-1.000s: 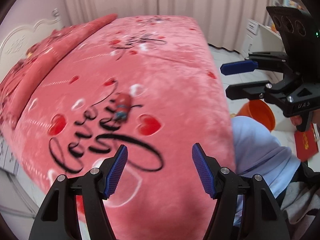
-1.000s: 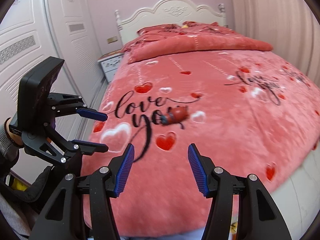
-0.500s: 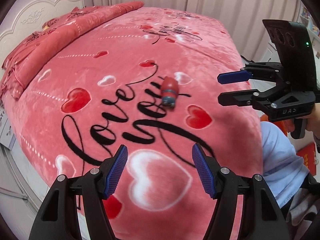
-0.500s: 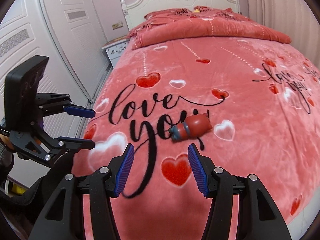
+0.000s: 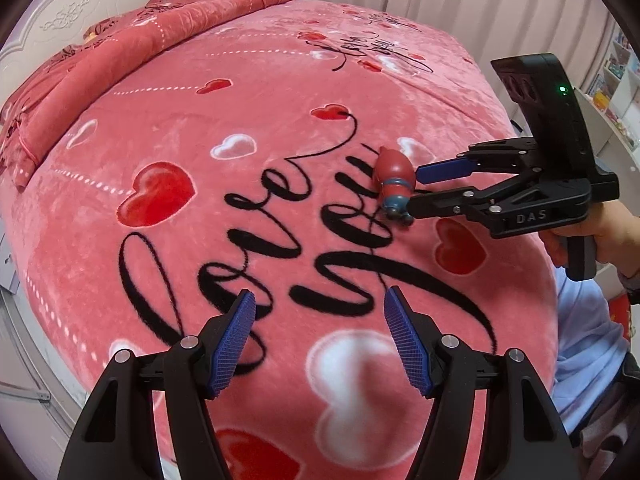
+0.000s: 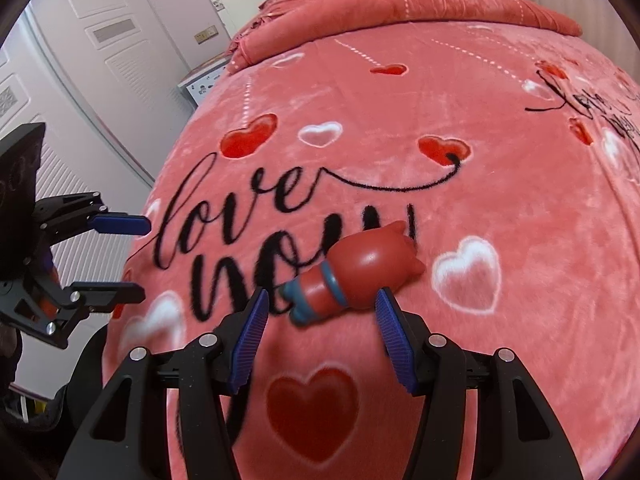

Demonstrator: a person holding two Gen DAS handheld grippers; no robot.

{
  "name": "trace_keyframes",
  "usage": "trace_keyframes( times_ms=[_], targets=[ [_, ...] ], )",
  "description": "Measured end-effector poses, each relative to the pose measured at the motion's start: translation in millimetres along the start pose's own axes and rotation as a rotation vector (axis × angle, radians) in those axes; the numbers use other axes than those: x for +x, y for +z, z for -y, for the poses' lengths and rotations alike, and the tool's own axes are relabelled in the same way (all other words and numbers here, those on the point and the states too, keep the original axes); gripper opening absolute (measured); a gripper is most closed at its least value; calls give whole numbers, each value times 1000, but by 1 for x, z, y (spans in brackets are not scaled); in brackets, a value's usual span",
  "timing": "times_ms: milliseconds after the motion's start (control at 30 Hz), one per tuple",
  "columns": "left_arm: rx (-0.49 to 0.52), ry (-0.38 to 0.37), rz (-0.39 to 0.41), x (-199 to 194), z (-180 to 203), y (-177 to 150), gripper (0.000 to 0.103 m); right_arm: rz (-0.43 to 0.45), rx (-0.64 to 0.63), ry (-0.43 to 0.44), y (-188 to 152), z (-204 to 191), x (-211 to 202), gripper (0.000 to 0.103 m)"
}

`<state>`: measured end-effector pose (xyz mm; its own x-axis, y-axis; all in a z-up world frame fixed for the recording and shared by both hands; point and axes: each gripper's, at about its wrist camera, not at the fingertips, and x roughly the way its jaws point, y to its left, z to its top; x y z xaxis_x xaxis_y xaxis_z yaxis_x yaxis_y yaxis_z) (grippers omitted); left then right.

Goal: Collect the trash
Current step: 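Move both open tools back toward the red toy figure on the bed, then close the right tool on the red toy figure, then carry the red toy figure in the right tool over the orange bin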

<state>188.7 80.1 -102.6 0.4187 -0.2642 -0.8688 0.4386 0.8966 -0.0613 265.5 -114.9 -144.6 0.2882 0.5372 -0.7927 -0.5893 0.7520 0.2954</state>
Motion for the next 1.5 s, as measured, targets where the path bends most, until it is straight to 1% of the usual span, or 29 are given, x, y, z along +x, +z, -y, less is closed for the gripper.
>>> trace_keyframes(
  times_ms=[33,100,267,300,333,400,433,533,600,667,733,867,1000,1133,1200,1333,1400,1467,1500],
  targets=[
    [0,-3,-3,2,-2,1,68,1,4,-2,2,1,3,64],
    [2,-4,-8,6,-4,1,68,3,13,-6,8,4,10,68],
    [-4,-10,-15,13,-10,2,68,-19,0,-30,18,5,26,66],
    [-8,-10,-16,13,-12,2,68,-24,-9,-39,18,4,29,64],
    [-10,-10,-16,14,-12,2,68,-24,-16,-48,18,4,30,54],
    [-10,-13,-15,14,-13,3,68,-19,-31,-63,16,4,29,39],
    [-8,-14,-14,14,-12,4,68,-15,-32,-61,16,5,28,38],
    [9,-12,-12,15,-8,8,68,-2,-54,-56,13,3,18,37],
    [23,-15,-16,15,-6,13,68,14,-80,-54,14,0,4,37],
    [61,-7,-23,16,-4,20,68,40,-89,-48,17,1,-16,37],
    [97,17,-32,20,-3,30,68,63,-91,-58,20,4,-31,37],
    [122,-2,-38,38,-4,52,68,95,-81,-73,25,15,-47,37],
    [132,-8,-55,65,-4,71,68,97,-68,-69,29,24,-44,37],
    [137,-11,-74,90,-7,82,68,88,-64,-59,36,31,-30,37],
    [127,-19,-77,99,-10,84,68,85,-66,-53,39,34,-21,37],
    [110,-30,-70,106,-12,84,68,70,-57,-45,40,40,-5,37],
    [113,-22,-65,105,-10,83,65,63,-45,-36,39,43,0,37],
    [120,-12,-64,105,-8,83,51,63,-42,-30,36,42,2,37],
    [125,-12,-64,103,-7,82,47,62,-44,-31,35,41,2,37]
  ],
)
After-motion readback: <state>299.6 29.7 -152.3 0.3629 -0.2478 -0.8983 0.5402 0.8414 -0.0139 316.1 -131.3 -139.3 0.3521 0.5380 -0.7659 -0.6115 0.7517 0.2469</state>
